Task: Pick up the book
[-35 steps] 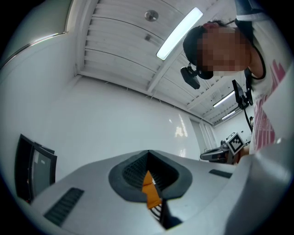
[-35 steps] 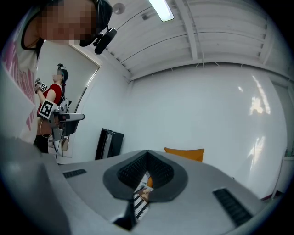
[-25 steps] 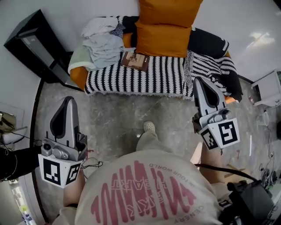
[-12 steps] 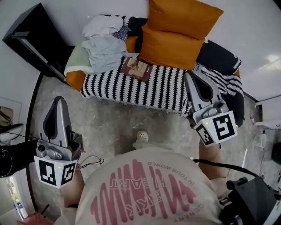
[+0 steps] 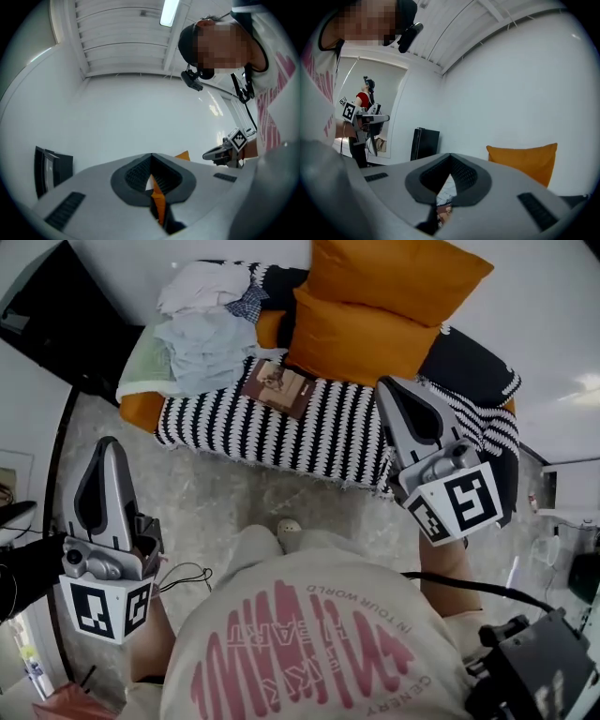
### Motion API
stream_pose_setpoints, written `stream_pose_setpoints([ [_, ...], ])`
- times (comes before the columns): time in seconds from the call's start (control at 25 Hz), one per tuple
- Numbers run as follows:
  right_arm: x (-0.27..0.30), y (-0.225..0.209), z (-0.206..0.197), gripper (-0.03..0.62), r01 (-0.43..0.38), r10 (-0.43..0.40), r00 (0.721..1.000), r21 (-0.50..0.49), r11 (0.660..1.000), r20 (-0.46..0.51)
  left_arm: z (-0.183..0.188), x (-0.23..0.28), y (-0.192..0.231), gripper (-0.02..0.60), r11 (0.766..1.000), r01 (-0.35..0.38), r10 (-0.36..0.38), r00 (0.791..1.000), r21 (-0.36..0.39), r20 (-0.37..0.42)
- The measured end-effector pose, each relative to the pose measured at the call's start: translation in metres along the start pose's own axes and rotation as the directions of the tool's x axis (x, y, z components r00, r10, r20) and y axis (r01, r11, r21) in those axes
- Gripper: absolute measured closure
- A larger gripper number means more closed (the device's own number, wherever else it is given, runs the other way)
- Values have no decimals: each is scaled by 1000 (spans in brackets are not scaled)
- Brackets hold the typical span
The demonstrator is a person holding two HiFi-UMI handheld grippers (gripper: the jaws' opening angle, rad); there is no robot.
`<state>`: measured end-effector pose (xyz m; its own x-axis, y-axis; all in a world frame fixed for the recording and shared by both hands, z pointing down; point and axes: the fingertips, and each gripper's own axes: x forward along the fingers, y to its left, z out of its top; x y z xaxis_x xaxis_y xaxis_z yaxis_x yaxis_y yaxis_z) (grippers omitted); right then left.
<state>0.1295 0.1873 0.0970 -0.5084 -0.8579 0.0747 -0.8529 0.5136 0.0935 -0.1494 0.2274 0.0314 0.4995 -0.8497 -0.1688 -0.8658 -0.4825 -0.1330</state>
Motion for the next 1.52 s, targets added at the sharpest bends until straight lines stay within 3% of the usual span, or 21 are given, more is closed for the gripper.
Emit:
stream_pose_setpoints([
  [0.2,15,-9,-17,588,7,-6,999,31,999,-40,-13,19,0,575,998,34,-31,999,60,-38],
  [0.52,47,-21,-29,588,50,-45,996,62,997,-72,-49,56,27,575,995,93,-94,993,-20,-74],
  [1.0,137,-35,-41,588,107,-96,990,113,988,-103,-75,130,90,575,981,184,-189,978,-58,-88],
  [1.2,168,-44,-53,588,143,-123,981,140,980,-148,-87,159,107,575,967,248,-253,962,-57,-102],
  [1.36,189,-54,-76,588,188,-156,966,149,971,-205,-107,181,119,575,952,290,-301,946,-101,-119],
  [1.44,196,-58,-92,588,190,-147,963,184,964,-225,-120,189,125,575,948,293,-309,941,-122,-137],
  [1.52,203,-56,-114,588,134,-76,974,277,951,-212,-130,194,130,575,949,283,-303,942,-140,-147],
])
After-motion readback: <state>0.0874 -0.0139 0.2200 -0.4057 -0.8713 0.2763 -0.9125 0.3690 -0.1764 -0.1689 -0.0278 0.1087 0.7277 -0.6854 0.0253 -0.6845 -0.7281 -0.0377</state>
